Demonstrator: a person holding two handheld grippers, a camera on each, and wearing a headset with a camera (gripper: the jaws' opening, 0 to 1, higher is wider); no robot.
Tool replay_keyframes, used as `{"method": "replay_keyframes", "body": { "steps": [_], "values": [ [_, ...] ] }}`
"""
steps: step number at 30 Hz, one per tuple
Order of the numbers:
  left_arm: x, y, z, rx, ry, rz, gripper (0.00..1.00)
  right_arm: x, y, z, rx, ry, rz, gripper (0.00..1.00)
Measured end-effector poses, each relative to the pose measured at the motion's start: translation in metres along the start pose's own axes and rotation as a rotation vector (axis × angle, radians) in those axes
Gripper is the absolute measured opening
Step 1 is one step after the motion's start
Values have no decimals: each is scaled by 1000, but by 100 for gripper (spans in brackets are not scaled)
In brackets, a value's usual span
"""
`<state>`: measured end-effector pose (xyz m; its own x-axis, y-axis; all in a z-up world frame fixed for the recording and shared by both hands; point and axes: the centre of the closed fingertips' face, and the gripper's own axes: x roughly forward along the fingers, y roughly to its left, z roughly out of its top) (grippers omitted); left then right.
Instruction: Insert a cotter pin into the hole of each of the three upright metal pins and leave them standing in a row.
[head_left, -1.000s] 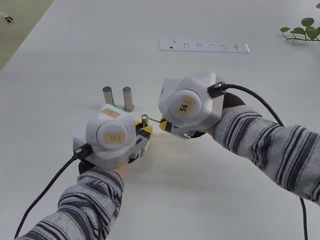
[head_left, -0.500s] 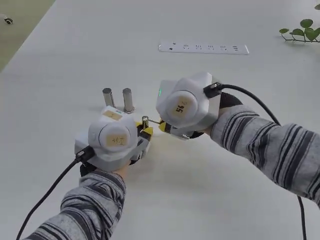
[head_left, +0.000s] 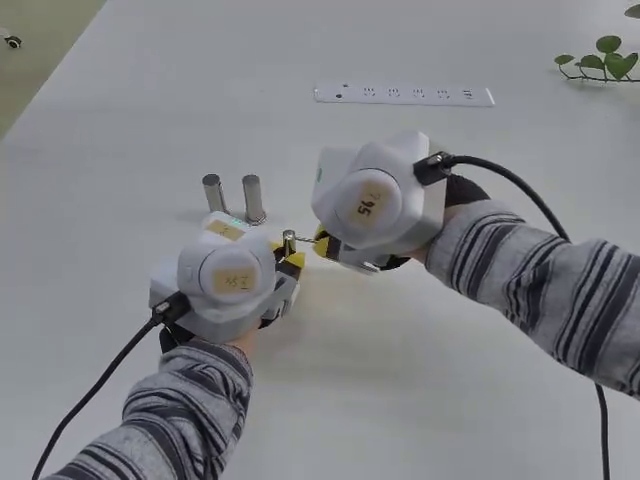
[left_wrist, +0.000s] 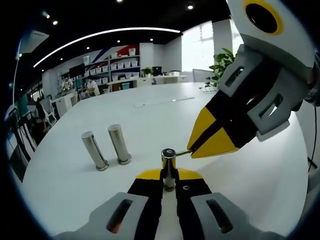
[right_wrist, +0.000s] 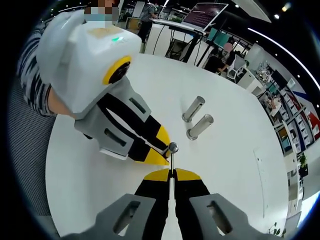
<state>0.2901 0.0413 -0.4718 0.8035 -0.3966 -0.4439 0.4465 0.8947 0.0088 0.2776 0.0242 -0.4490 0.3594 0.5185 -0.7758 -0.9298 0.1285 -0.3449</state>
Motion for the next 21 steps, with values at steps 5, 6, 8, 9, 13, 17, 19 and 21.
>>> {"method": "replay_keyframes", "body": {
  "steps": [5,6,8,9,13,17,19,21],
  "values": [
    [0,0,0,-1,-1,5,5,3,-1,3,-1,-13,2,0],
    [0,0,0,-1,-1,5,5,3,0,4,-3,-15,4,0],
    [0,-1,0,1,-2,4,5,5,0,6,-11,-20,5,0],
    [0,-1,0,5,-2,4,5,6,0,7,-18,-26,7,0],
    [0,-2,1,6,-4,4,5,9,-1,11,-9,-36,13,0],
    [1,-2,0,2,-4,8,5,9,-1,11,-21,-36,12,0],
    [1,-2,0,5,-4,10,5,8,-1,12,-11,-43,17,0],
    [1,-2,0,3,-4,12,5,8,-1,11,2,-53,21,0]
  ]
}}
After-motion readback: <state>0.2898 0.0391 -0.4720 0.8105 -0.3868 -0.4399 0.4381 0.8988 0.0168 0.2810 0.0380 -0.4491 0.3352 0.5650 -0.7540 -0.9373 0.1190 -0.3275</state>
